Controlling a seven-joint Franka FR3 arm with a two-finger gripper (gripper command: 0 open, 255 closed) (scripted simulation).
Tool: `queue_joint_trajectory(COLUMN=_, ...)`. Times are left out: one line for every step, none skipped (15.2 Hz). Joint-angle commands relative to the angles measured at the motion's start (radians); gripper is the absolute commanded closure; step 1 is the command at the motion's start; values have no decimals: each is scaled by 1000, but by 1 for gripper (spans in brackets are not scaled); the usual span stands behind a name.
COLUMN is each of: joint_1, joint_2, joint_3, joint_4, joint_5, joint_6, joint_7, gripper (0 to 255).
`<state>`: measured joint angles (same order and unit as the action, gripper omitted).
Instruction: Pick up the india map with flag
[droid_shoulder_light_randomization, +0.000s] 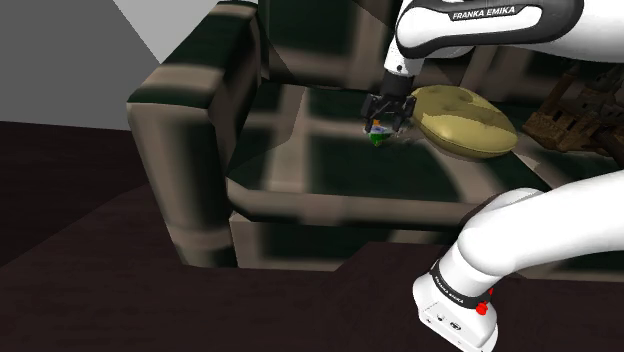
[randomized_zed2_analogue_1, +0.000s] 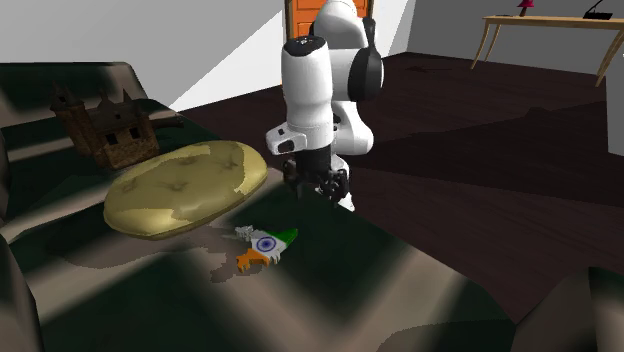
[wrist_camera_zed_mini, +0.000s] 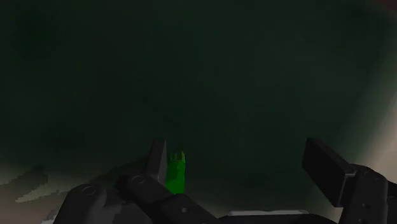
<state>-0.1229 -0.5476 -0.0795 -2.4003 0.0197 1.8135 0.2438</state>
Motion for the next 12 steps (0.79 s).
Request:
queue_joint_trajectory(joint_1=-28, joint_2=48, joint_3=-10, joint_4=8, joint_5=-21, joint_6=53, joint_7=29, gripper=0)
queue_joint_trajectory(joint_1=-41, joint_2=72, joint_3=-14, joint_4=14, joint_5=-30, joint_6=77, joint_7=45, gripper=0)
queue_joint_trajectory(joint_1=-53, joint_2=96, joint_3=-19, joint_4=20, joint_5=-40, joint_6=101, joint_7=60, gripper=0)
queue_joint_trajectory(joint_1=-66, joint_2=119, joint_3=-24, joint_4=26, joint_5=-50, joint_6=124, joint_7=76, gripper=0)
queue_joint_trajectory(joint_1=-79, joint_2=143, joint_3=-29, joint_4=33, joint_5=-59, joint_6=146, joint_7=92, gripper=0)
queue_joint_trajectory(joint_1=-88, joint_2=161, joint_3=-33, joint_4=39, joint_5=-66, joint_6=163, joint_7=104, gripper=0)
queue_joint_trajectory(joint_1=-88, joint_2=164, joint_3=-34, joint_4=28, joint_5=-67, joint_6=177, joint_7=104, gripper=0)
queue_joint_trajectory(joint_1=-88, joint_2=168, joint_3=-34, joint_4=18, joint_5=-67, joint_6=191, joint_7=104, gripper=0)
queue_joint_trajectory(joint_1=-88, joint_2=172, joint_3=-35, joint_4=8, joint_5=-67, joint_6=205, joint_7=104, gripper=0)
queue_joint_trajectory(joint_1=-88, joint_2=176, joint_3=-35, joint_4=-2, joint_5=-67, joint_6=219, joint_7=104, gripper=0)
queue_joint_trajectory(joint_1=-88, joint_2=180, joint_3=-36, joint_4=-12, joint_5=-67, joint_6=234, joint_7=104, gripper=0)
queue_joint_trajectory(joint_1=-88, joint_2=185, joint_3=-37, joint_4=-22, joint_5=-67, joint_6=248, joint_7=104, gripper=0)
